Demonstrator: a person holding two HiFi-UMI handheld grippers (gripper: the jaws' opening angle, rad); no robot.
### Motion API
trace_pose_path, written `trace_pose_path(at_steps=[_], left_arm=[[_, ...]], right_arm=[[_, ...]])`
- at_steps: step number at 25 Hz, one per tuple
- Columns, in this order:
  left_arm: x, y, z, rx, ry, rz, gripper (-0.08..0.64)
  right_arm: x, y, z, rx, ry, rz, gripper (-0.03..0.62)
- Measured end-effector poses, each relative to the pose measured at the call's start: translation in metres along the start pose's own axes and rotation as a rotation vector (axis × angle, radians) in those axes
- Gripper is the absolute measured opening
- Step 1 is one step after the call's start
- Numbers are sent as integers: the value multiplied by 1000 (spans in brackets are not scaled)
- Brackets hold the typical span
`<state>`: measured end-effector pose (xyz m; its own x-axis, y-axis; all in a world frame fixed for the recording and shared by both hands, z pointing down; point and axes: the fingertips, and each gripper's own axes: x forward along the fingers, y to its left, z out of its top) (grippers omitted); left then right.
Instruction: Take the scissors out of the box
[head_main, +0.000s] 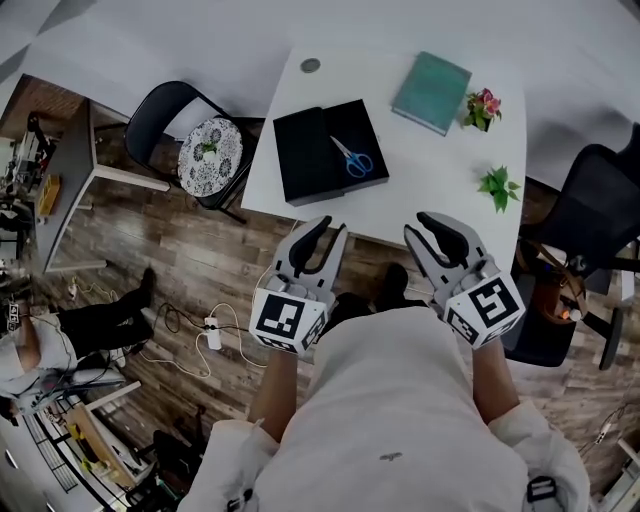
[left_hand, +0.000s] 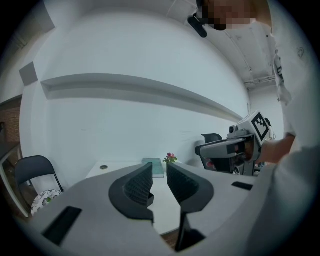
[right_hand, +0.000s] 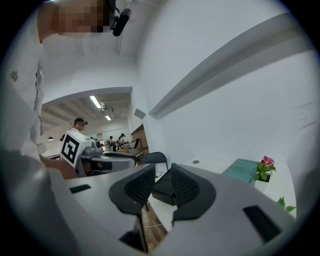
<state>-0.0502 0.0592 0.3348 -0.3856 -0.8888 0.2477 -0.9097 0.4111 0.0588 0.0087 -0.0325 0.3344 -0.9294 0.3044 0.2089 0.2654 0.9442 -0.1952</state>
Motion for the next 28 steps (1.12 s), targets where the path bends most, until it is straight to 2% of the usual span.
trace_pose_path(at_steps=[7, 15, 19, 28], left_arm=[[12, 1, -5, 3, 33, -17, 97], [43, 27, -8, 55, 84, -107, 97], [68, 42, -10, 98, 123, -213, 97], [120, 73, -26, 268, 238, -490, 97]], right_arm=[[10, -7, 0, 11, 6, 12, 89], [30, -29, 7, 16, 2, -63, 89], [43, -39, 12, 34, -2, -136, 91], [78, -58, 16, 101, 2, -308, 91]])
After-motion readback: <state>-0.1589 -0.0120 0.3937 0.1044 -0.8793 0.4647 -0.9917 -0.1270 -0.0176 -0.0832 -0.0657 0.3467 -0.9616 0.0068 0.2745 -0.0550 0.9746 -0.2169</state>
